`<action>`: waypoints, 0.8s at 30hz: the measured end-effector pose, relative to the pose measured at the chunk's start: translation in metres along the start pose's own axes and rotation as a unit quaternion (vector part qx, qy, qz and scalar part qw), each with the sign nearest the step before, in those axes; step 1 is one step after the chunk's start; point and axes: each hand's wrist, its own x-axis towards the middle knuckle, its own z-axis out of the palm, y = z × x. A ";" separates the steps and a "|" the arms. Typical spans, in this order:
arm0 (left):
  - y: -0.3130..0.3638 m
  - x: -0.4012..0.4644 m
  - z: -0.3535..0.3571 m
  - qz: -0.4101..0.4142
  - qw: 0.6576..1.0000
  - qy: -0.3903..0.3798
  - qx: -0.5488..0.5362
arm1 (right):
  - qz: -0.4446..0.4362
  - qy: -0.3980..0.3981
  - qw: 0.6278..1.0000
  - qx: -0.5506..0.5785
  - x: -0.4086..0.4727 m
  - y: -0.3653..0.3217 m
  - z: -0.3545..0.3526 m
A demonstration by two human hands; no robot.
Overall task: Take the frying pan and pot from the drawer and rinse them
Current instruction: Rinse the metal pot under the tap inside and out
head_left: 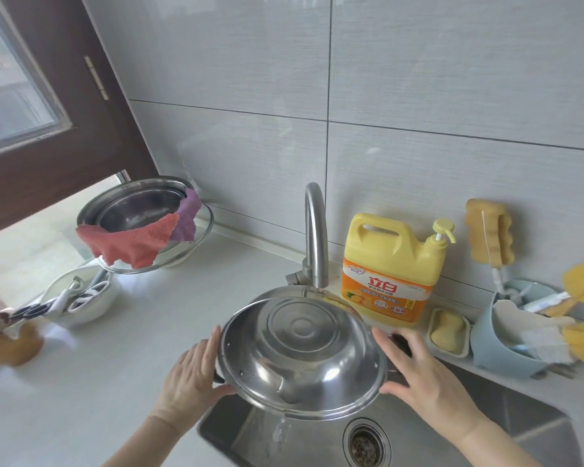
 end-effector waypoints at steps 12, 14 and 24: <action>0.094 0.062 0.024 0.098 0.995 -0.022 -0.019 | 0.142 -0.013 0.990 0.020 -0.088 0.066 -0.047; 0.101 0.065 0.026 0.111 0.993 -0.023 -0.032 | 0.143 -0.010 0.989 0.029 -0.096 0.072 -0.048; 0.084 0.067 0.031 0.045 0.965 -0.258 -0.029 | 0.135 -0.055 0.982 0.117 -0.069 0.074 -0.023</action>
